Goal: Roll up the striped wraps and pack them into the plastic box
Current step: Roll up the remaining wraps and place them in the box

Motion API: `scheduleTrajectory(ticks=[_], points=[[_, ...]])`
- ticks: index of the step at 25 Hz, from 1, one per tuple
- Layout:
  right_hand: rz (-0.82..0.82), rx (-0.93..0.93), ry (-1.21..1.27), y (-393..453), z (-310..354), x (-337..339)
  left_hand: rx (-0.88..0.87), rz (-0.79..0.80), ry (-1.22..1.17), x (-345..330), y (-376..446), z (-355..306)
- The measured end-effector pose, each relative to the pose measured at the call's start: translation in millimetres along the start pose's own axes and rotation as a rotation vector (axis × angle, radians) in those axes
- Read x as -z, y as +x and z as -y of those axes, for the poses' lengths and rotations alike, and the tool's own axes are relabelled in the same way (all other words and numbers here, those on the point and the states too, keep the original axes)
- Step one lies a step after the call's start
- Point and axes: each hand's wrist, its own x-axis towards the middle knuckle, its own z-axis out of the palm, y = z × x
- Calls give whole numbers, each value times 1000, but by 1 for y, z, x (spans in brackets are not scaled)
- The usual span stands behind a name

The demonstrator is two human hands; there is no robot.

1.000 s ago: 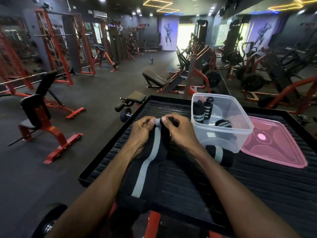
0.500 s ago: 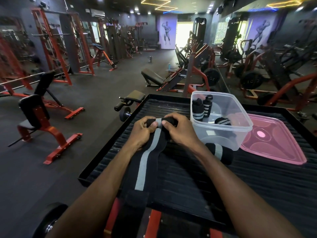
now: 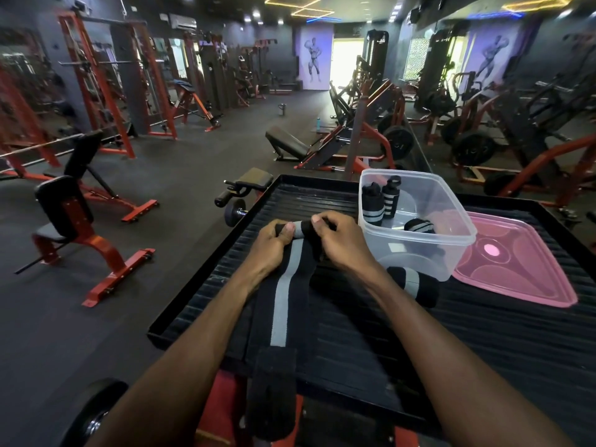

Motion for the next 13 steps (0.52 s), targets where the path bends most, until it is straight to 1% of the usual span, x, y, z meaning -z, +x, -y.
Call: scheduleTrajectory(ticks=[2,4,5,6,9,10,11,13], points=[[-26,38,-19,0,-1,0,25,6,-53,-3,0,1],[-43,81,-21,-2,-1,1,94,11,-294,-7,0,-3],[-43,95,-4,-3,-1,1,122,19,-381,-8,-2,-5],[-38,100,10,-3,0,1,131,23,-405,-8,-1,-5],[-10,71,25,-6,2,-1,33,-23,-128,-2,-2,-2],[-6,44,15,-7,3,-1,-6,-38,-85,-1,-3,-2],[-5,29,-11,-7,3,0,-38,-43,-81,-1,-4,-3],[-20,56,-68,-8,2,-1,-42,-23,-103,-2,-5,-4]])
